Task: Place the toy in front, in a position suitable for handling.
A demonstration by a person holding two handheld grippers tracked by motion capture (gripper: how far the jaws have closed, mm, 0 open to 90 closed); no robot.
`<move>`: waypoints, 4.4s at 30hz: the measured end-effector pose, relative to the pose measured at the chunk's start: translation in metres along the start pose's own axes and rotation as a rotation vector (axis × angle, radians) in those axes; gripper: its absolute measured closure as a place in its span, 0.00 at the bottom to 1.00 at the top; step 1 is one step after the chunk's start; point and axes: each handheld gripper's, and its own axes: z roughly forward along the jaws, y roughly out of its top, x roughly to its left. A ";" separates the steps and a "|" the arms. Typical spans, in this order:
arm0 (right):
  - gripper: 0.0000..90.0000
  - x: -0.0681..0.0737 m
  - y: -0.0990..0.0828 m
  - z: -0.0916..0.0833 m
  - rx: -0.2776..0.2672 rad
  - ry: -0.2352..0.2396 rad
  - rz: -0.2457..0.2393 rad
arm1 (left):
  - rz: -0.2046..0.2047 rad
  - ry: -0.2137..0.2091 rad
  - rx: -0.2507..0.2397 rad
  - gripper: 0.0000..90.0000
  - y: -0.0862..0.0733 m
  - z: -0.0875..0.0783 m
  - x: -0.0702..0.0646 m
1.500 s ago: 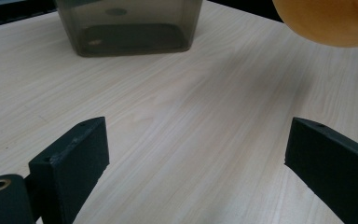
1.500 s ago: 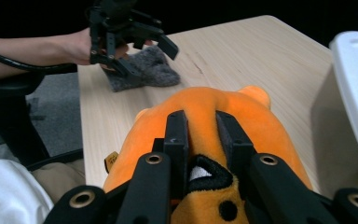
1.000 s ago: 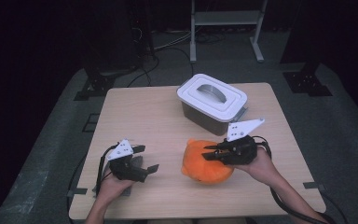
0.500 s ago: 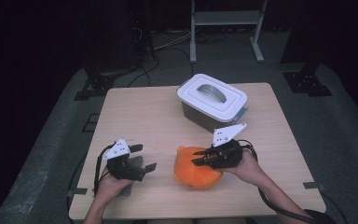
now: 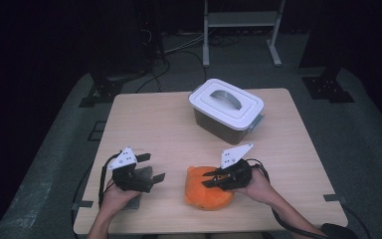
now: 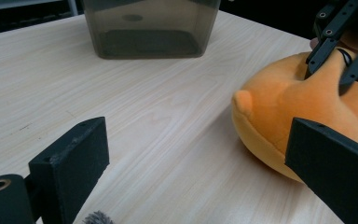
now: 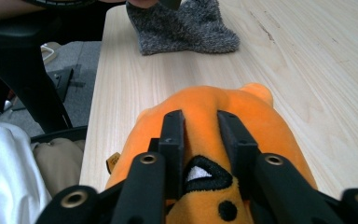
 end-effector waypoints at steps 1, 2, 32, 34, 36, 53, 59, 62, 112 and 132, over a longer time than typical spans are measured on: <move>0.72 0.000 -0.001 -0.001 -0.005 0.008 0.008 | -0.001 0.001 0.000 0.06 0.000 0.000 0.000; 0.68 0.000 -0.004 -0.001 -0.015 0.011 0.020 | 0.000 0.001 -0.002 0.06 0.000 -0.001 0.000; 0.29 0.003 -0.038 -0.039 -0.099 -0.074 0.070 | 0.030 0.026 0.156 0.30 -0.021 -0.015 0.031; 0.29 0.004 -0.039 -0.039 -0.099 -0.074 0.071 | 0.065 0.029 0.189 0.37 -0.022 -0.016 0.030; 0.29 0.004 -0.039 -0.039 -0.098 -0.077 0.065 | 0.088 0.030 0.226 0.41 -0.023 -0.018 0.031; 0.29 0.001 -0.038 -0.037 -0.087 -0.071 0.049 | 0.180 -0.038 0.415 0.55 -0.040 -0.029 0.030; 0.29 0.000 -0.037 -0.036 -0.086 -0.068 0.041 | 0.200 -0.016 0.467 0.58 -0.044 -0.023 0.028; 0.29 0.000 -0.037 -0.037 -0.086 -0.067 0.041 | 0.205 0.007 0.475 0.66 -0.045 -0.022 0.028; 0.39 -0.003 -0.046 -0.038 -0.043 -0.093 0.049 | 0.329 -0.458 0.074 0.85 0.050 0.066 -0.068; 0.42 -0.016 -0.052 -0.040 -0.025 -0.101 0.075 | 0.277 -0.375 0.175 0.84 0.016 0.053 -0.051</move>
